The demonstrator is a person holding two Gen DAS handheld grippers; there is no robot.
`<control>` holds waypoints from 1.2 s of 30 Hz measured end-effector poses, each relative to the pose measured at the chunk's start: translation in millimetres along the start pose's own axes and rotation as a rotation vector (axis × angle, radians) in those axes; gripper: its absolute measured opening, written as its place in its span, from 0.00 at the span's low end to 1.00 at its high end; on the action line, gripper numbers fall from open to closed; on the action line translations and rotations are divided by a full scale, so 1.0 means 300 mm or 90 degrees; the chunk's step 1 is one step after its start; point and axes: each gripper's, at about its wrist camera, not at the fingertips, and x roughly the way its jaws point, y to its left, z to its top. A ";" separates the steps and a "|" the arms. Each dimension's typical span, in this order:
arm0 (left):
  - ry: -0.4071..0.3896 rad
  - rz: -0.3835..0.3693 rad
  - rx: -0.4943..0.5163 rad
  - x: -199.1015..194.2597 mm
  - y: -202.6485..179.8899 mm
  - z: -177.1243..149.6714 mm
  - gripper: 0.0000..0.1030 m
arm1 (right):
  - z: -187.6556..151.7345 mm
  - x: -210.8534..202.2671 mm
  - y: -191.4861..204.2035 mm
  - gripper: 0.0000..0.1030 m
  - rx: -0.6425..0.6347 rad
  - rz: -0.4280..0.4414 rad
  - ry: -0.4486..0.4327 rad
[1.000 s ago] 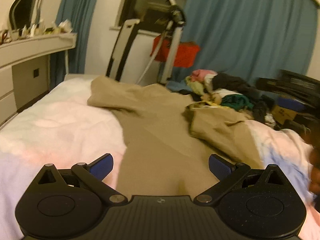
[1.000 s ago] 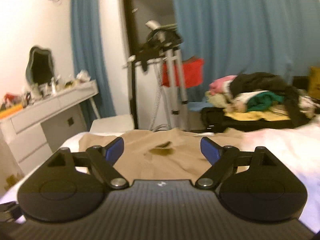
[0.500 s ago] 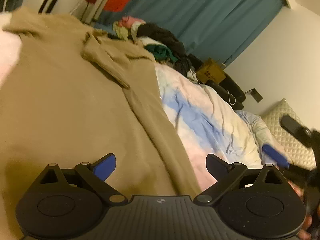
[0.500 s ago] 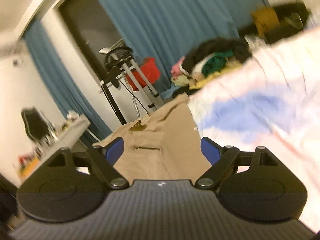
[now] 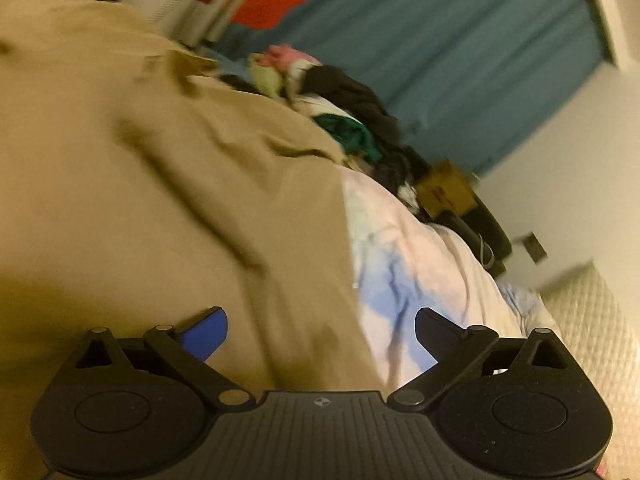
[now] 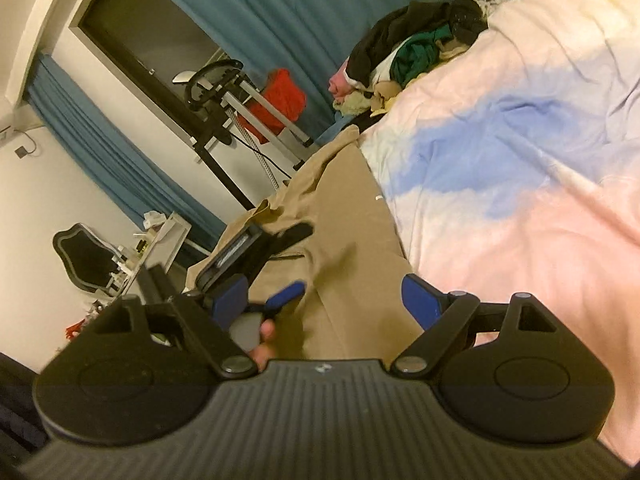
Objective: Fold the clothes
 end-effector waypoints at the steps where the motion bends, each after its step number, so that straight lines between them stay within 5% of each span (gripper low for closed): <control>1: 0.005 0.002 0.008 0.025 -0.005 0.005 0.98 | 0.004 0.008 -0.007 0.83 0.006 0.002 0.001; 7: 0.022 -0.015 0.046 0.093 -0.012 0.018 0.99 | 0.033 0.045 -0.063 0.83 0.046 0.012 0.000; 14: 0.131 -0.221 0.021 0.048 0.013 -0.023 0.95 | 0.056 0.052 -0.096 0.84 0.095 0.041 -0.011; 20: 0.207 -0.319 -0.015 0.013 0.010 -0.110 0.92 | 0.068 0.001 -0.105 0.84 0.105 0.049 -0.036; 29: 0.292 -0.406 -0.031 -0.112 -0.008 -0.292 0.92 | 0.096 -0.116 -0.152 0.85 0.151 0.068 -0.106; 36: 0.318 -0.380 -0.046 -0.133 -0.033 -0.403 0.90 | 0.094 -0.164 -0.175 0.85 0.174 0.076 -0.130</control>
